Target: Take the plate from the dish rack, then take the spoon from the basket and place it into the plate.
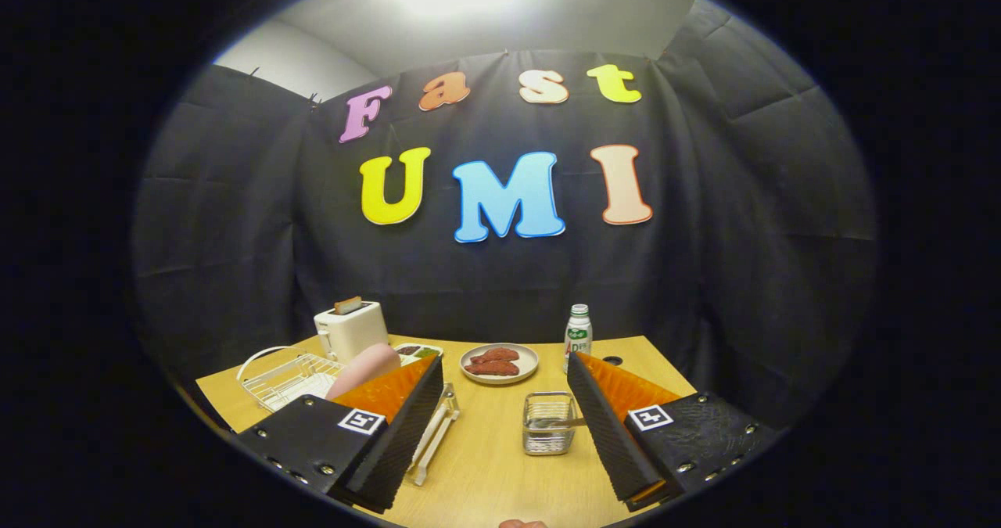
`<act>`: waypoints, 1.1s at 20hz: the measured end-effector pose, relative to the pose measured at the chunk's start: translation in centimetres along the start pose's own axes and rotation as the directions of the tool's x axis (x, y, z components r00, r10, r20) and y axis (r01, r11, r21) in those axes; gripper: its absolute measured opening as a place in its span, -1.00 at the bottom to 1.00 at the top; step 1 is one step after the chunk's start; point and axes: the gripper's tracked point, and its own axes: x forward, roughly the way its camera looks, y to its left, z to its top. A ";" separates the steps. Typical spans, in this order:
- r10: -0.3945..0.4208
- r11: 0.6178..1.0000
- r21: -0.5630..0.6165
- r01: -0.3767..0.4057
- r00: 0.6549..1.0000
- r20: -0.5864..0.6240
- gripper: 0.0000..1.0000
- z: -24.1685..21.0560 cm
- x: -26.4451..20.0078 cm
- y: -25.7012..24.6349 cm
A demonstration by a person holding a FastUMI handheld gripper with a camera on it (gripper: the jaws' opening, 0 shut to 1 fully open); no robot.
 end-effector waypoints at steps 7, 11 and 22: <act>0.146 0.989 0.040 -0.142 0.977 -0.156 0.95 -0.2 4.6 6.7; 0.252 0.968 0.076 -0.240 0.927 -0.280 0.95 -2.1 6.4 10.7; 0.289 0.957 0.183 -0.225 0.712 -0.640 0.96 -10.4 11.7 16.2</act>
